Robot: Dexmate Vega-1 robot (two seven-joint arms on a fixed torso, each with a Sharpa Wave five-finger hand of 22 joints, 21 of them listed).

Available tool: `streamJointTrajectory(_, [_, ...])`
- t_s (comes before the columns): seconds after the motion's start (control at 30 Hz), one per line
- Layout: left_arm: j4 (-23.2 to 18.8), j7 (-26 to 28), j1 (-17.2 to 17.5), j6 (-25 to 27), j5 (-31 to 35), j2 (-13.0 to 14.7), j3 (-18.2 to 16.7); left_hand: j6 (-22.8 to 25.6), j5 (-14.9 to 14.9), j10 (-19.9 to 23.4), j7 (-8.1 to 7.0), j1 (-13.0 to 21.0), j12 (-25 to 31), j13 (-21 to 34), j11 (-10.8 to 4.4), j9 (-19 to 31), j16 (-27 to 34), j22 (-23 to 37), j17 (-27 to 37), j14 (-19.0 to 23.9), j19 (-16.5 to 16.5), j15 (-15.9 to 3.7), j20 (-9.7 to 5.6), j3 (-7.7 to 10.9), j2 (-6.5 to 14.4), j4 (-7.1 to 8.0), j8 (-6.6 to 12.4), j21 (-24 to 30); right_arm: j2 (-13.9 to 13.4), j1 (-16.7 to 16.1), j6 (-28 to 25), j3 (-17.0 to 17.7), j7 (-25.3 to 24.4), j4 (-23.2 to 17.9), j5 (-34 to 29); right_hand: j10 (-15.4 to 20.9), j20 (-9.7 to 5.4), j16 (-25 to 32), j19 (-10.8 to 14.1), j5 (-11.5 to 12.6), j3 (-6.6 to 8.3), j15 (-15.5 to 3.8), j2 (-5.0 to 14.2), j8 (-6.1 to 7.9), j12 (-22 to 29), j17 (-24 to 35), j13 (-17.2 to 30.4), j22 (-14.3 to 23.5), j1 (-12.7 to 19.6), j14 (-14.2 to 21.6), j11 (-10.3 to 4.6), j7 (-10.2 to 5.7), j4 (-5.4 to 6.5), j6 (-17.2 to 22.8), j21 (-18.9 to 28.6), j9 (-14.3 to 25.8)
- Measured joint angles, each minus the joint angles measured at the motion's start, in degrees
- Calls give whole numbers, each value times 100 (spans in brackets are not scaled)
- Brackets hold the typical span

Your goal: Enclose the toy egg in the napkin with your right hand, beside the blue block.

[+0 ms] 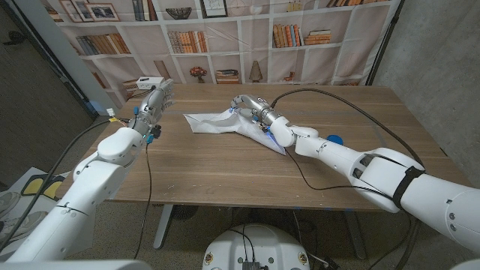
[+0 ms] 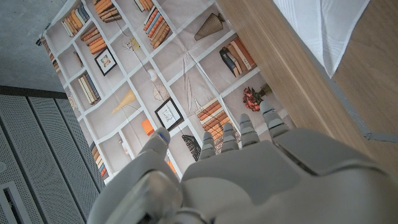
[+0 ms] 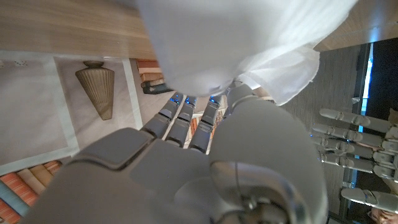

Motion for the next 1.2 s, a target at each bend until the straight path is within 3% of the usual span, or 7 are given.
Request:
streamJointTrajectory(0.03, [-6, 2, -15, 4, 2, -5, 4, 0, 0, 0, 0, -21, 0, 0, 0, 0, 0, 0, 0, 0, 0, 0, 0, 0, -21, 0, 0, 0, 4, 5, -10, -5, 15, 19, 41, -77, 77, -28, -16, 2, 15, 0, -3, -36, -57, 20, -19, 0, 42, 0, 75, 78, 1, -80, 0, -46])
streamJointTrajectory(0.1, [-11, 10, -45, 38, 31, -14, 18, 0, 0, 0, 0, -21, 0, 0, 0, 0, 0, 0, 0, 0, 0, 0, 0, 0, -21, 0, 0, 0, 115, 165, -53, -167, 84, 453, 129, -311, 201, -106, -84, -25, 86, -6, -12, -385, -179, 37, -72, 0, 49, -59, 216, 176, -13, -618, 0, -166])
streamJointTrajectory(0.27, [23, 4, -187, 84, 76, -38, 105, 0, 0, 0, 0, -21, 0, 0, 0, 0, 0, 0, 0, 0, 0, 0, 0, 0, -21, 0, 0, 0, 226, 397, -284, -484, 397, 962, 448, -943, 378, -191, -261, -165, -22, 15, -150, -1105, -487, 108, -164, 0, -27, -388, 391, -2, -117, -1770, -102, -409])
streamJointTrajectory(0.43, [120, -45, -344, 93, 103, -54, 202, 0, 0, 0, 0, -21, 0, 0, 0, 0, 0, 0, 0, 0, 0, 0, 0, 0, -21, 0, 0, 0, 252, 562, -408, -758, 616, 1236, 652, -1504, 503, -257, -512, -237, -133, 25, -294, -1588, -781, 127, -221, 0, -115, -707, 466, -78, -165, -2526, -231, -538])
streamJointTrajectory(0.53, [172, -77, -418, 93, 121, -56, 245, 0, 0, 0, 0, -21, 0, 0, 0, 0, 0, 0, 0, 0, 0, 0, 0, 0, -21, 0, 0, 0, 246, 622, -454, -861, 742, 1318, 795, -1640, 530, -257, -600, -252, -194, 12, -323, -1703, -847, 134, -245, 0, -171, -811, 490, -73, -134, -2696, -274, -568])
streamJointTrajectory(0.87, [384, -196, -669, 61, 133, -59, 398, 0, 0, 0, 0, -21, 0, 0, 0, 0, 0, 0, 1, 0, 0, 0, 0, 0, -21, 0, 0, 0, -14, 631, -49, -832, 542, 1280, 1026, -1687, 559, -257, -628, -294, -276, 43, -299, -1790, -890, 133, -247, 18, -381, -842, 537, -11, -51, -2793, -273, -595])
streamJointTrajectory(1.2, [632, -337, -877, -105, 127, -68, 506, 0, 0, 0, 0, -21, 0, 0, 0, 0, 0, 30, 1, 0, 0, 0, 0, -1, -21, 1, 0, 0, -835, -14, 64, 21, 79, 28, 1095, -1662, 558, -230, -628, -317, -360, 43, -304, -1813, -889, 133, -274, 36, -522, -842, 557, 5, 3, -2775, -273, -595])
